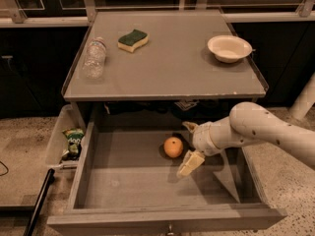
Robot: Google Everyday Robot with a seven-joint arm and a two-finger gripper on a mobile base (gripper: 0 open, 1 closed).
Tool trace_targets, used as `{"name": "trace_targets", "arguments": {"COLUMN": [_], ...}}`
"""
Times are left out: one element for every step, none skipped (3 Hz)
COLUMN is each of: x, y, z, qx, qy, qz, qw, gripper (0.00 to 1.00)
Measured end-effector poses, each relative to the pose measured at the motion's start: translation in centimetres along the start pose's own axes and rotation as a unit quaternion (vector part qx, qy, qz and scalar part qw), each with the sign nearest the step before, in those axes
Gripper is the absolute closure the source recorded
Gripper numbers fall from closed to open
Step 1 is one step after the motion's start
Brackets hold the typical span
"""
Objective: Pick orange from top drawer and place on counter
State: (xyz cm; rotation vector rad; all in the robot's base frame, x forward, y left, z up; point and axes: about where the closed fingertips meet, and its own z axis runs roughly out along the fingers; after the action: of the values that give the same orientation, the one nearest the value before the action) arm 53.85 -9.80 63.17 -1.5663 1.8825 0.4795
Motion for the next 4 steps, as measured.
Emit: {"name": "trace_targets", "arguments": {"x": [-0.2,-1.0,-1.0,-1.0], "y": [0.2,0.1,0.1,0.1], "z": [1.7,3.1,3.1,3.1], "qx": [-0.014,-0.039,-0.040,-0.040], "qy": [-0.014,-0.035,-0.035,-0.035], "qz": [-0.003,0.001,0.002,0.002], "qw": [0.9998,0.9986,0.9986,0.9986], "gripper": [0.00,0.00,0.19,0.42]}}
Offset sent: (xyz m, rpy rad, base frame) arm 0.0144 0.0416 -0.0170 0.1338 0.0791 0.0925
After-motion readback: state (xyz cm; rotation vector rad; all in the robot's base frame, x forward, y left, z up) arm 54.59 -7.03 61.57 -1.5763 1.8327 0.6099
